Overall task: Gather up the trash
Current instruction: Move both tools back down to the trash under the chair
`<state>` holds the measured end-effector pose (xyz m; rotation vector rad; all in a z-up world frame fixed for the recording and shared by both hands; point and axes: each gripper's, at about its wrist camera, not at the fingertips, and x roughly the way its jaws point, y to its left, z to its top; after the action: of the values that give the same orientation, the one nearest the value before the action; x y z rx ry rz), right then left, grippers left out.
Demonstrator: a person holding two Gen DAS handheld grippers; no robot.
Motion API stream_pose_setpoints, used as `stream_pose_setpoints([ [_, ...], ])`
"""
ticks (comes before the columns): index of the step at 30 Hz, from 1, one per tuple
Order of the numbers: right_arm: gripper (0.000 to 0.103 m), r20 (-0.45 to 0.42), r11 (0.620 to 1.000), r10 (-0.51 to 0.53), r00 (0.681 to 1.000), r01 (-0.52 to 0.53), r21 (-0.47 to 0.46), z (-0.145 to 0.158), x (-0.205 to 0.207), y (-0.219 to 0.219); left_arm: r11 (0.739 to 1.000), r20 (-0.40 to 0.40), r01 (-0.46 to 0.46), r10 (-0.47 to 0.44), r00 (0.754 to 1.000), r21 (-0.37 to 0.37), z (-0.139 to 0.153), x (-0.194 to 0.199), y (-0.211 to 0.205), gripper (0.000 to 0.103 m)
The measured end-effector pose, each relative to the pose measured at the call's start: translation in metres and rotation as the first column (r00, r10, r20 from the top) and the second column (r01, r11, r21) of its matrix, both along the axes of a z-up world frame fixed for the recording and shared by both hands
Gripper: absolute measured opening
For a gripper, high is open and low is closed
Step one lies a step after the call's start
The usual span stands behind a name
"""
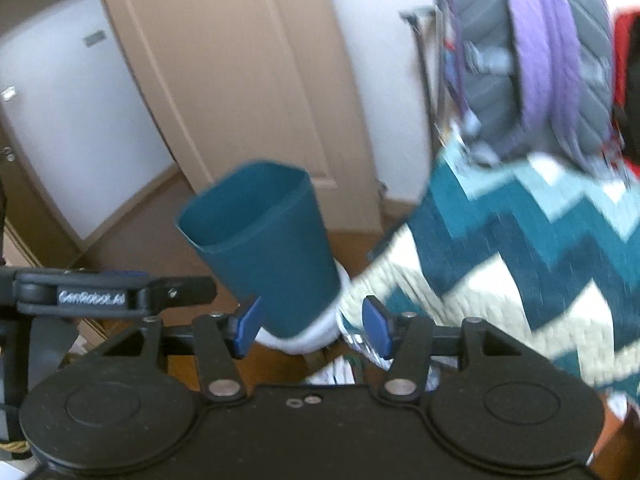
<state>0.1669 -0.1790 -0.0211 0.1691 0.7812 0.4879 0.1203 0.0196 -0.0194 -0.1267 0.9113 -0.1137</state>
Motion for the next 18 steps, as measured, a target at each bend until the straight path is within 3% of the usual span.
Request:
stream_pose_setpoints([
  [8, 0.055, -0.146, 0.997, -0.065, 0.987, 0.059, -0.04, -0.087, 0.015, -0.03, 0.999, -0.197, 0.003, 0.005, 0.98, 0.037, -0.09, 0.013, -0.033, 0.103],
  [18, 0.055, -0.31, 0.994, -0.087, 0.947, 0.06, -0.095, -0.202, 0.044, -0.045, 0.99, -0.383, -0.093, 0.126, 0.915, 0.104, -0.204, 0.063, -0.044, 0.102],
])
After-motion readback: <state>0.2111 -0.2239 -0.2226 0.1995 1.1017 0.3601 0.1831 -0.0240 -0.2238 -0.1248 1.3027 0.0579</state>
